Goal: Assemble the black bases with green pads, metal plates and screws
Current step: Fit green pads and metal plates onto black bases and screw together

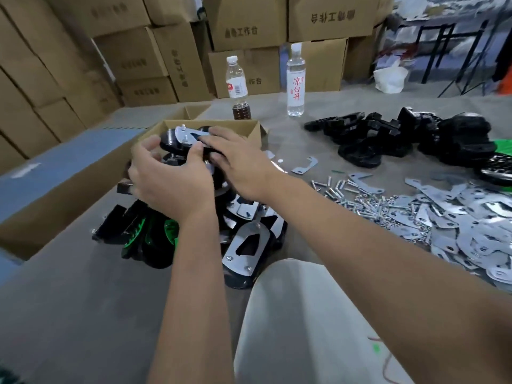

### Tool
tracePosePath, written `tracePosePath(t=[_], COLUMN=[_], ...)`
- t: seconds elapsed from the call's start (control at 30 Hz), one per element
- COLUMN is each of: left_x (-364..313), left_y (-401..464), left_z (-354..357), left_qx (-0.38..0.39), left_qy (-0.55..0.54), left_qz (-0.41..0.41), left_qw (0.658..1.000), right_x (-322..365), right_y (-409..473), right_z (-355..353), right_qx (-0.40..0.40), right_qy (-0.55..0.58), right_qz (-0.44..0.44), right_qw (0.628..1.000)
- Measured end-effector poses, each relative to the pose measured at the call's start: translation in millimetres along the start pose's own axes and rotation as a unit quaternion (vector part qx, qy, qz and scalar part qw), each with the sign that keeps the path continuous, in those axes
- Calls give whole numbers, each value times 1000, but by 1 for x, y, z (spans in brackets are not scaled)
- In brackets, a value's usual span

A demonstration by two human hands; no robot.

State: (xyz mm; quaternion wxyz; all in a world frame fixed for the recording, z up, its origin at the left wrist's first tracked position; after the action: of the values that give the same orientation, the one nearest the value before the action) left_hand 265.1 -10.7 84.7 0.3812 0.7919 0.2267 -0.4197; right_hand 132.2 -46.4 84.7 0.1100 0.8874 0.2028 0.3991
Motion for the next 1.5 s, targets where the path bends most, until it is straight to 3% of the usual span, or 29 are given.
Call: tracePosePath(t=[0.17,0.23,0.33,0.4,0.43,0.5,0.6,0.63,0.73,0.83,0.93,1.13,1.27,1.37,1.43,1.5], left_x=[-17,-26,-40,-49,-54,-63,-79,-83,-93,-89,-82,-116,-138,-152,-152,-145], left_y=[-16,-36,-61,-73,-78,-90,-117,-129,-159,-179,-196,-256,-291,-327,-352,-387], left_z=[-5,-7,-2,3,5,9,21,29,66,118,160,194,186,172,169,169], left_qx=[-11,-11,-10,-13,-16,-35,-54,-41,65,207,298,386,399,448,523,619], left_qy=[134,135,124,96,79,47,-42,-71,-92,2,119,74,15,-59,-122,-170], left_qz=[24,44,78,104,120,167,269,302,344,319,329,464,402,311,168,-41], left_qw=[991,990,989,990,990,984,961,950,932,925,888,794,824,836,827,766], right_x=[-5,-12,-26,-42,-57,-93,-169,-193,-242,-252,-240,-198,-207,-229,-244,-255], right_y=[-22,-42,-57,-62,-64,-68,-73,-77,-94,-99,-112,-175,-249,-321,-366,-396], right_z=[-9,-13,-10,-22,-34,-66,-108,-119,-135,-145,-158,-198,-242,-294,-317,-325], right_qx=[-57,-100,-77,-103,-143,-208,-125,-91,-16,-70,-100,-206,-322,-349,-321,-308], right_qy=[115,177,273,310,282,101,-196,-242,-236,-199,-185,-26,40,-197,-296,-286], right_qz=[-7,-16,-7,13,34,95,241,288,385,340,300,214,257,374,475,534], right_qw=[992,979,959,945,948,968,942,922,892,917,931,955,910,836,764,734])
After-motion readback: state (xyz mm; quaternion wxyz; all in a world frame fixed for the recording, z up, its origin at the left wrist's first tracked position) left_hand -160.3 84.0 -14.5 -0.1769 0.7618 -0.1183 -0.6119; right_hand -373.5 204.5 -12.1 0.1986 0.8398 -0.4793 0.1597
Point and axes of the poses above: each hand's wrist, its own y-axis towards the middle knuckle, its own z-axis out of the palm, x = y × z, the point moved 6 cm from there along y, towards the middle knuckle, and after that the axes turned 11 degrees about y, right-handed, at the moved point
